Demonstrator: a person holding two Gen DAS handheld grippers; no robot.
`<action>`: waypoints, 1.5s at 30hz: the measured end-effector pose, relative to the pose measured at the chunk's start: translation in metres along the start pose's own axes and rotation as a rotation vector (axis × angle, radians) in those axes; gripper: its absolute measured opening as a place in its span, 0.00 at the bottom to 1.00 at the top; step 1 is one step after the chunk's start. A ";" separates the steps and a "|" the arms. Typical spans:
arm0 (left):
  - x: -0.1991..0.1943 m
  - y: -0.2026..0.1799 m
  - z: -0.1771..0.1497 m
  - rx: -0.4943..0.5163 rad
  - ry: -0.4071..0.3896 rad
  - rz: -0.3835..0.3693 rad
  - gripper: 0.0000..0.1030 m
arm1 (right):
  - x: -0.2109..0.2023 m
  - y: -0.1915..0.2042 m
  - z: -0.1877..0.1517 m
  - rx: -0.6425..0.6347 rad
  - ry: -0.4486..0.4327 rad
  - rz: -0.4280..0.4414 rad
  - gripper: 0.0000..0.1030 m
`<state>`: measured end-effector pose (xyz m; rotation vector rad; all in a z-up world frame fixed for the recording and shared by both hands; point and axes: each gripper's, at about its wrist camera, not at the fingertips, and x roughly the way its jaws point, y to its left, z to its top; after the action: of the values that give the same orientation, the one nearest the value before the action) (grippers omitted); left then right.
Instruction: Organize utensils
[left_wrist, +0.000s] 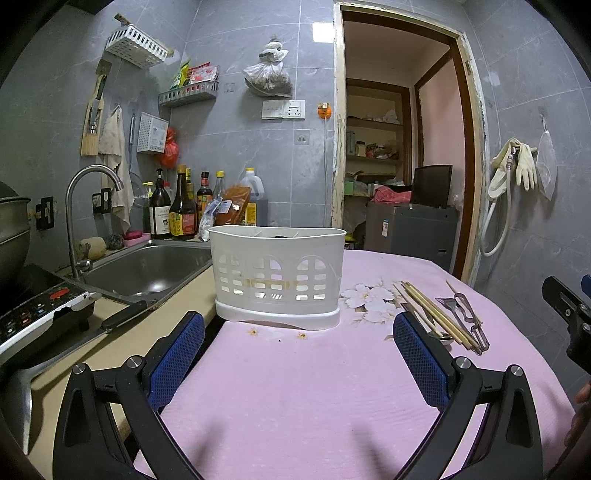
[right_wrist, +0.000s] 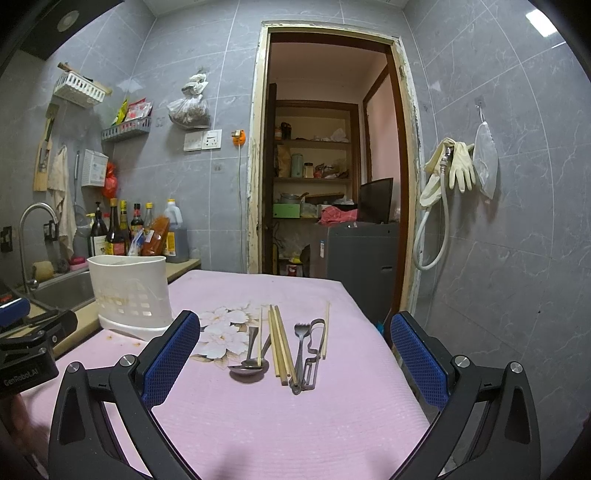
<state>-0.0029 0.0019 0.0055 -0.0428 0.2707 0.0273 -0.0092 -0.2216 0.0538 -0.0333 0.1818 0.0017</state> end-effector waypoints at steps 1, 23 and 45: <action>0.000 0.000 0.000 0.000 -0.001 0.000 0.97 | 0.000 0.000 0.000 -0.001 0.000 -0.001 1.00; 0.002 -0.001 -0.001 -0.009 -0.003 0.011 0.97 | -0.002 0.002 0.002 0.001 0.003 0.002 1.00; 0.001 -0.001 -0.002 -0.005 -0.010 0.014 0.97 | -0.005 0.003 0.003 0.009 -0.003 0.008 1.00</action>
<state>-0.0026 0.0012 0.0037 -0.0460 0.2611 0.0424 -0.0131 -0.2186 0.0577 -0.0231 0.1793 0.0093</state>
